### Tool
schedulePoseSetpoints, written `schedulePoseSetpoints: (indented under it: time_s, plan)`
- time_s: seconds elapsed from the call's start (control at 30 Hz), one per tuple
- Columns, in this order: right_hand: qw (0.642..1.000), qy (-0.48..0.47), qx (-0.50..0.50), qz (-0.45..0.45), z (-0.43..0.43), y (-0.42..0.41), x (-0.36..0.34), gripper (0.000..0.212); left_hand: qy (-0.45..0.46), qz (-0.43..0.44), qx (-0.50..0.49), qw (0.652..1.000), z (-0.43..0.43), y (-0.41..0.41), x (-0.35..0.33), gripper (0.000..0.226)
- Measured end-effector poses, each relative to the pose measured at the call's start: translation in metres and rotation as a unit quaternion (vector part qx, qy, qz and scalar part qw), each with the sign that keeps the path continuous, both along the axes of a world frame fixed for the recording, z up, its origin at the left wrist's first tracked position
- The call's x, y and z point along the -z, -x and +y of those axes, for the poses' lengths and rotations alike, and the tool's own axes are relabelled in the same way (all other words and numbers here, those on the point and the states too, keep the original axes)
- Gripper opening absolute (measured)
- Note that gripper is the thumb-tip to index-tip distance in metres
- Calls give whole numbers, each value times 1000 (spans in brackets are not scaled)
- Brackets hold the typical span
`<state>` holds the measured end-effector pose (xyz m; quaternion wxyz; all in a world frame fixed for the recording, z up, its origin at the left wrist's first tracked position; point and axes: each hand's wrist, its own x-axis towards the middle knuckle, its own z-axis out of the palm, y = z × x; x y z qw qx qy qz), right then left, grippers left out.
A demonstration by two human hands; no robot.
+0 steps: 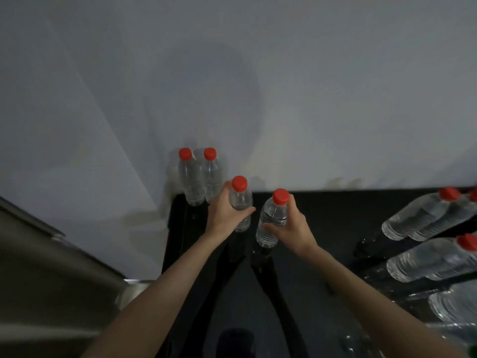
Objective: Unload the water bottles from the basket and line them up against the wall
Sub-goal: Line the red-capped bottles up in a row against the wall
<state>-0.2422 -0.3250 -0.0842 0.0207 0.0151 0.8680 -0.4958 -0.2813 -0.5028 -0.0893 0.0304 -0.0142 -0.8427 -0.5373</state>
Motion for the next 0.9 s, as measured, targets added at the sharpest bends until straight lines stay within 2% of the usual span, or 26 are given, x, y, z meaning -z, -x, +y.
schedulePoseSetpoints:
  time_s: [0.17, 0.5, 0.67, 0.8, 0.87, 0.9]
  plan:
    - [1000, 7, 17, -5, -6, 39, 13, 68, -19, -3, 9, 1000, 1, 37, 12, 59]
    - [1000, 24, 3, 2, -9, 97, 32, 58, -96, -23, 5, 995, 2, 79, 38, 66]
    - [999, 33, -23, 10, -8, 105, 38, 59, -119, -15, 3, 993, 2, 75, 51, 71]
    - [999, 36, -34, 12, -6, 106, 41, 58, -179, -32, -68, 981, 4, 38, 69, 60]
    - [999, 35, -34, 14, -6, 106, 42, 59, -202, -94, -115, 968, 6, 24, 77, 50]
    - [999, 35, -35, 18, -6, 107, 42, 60, -239, -163, -138, 947, 7, 22, 81, 46]
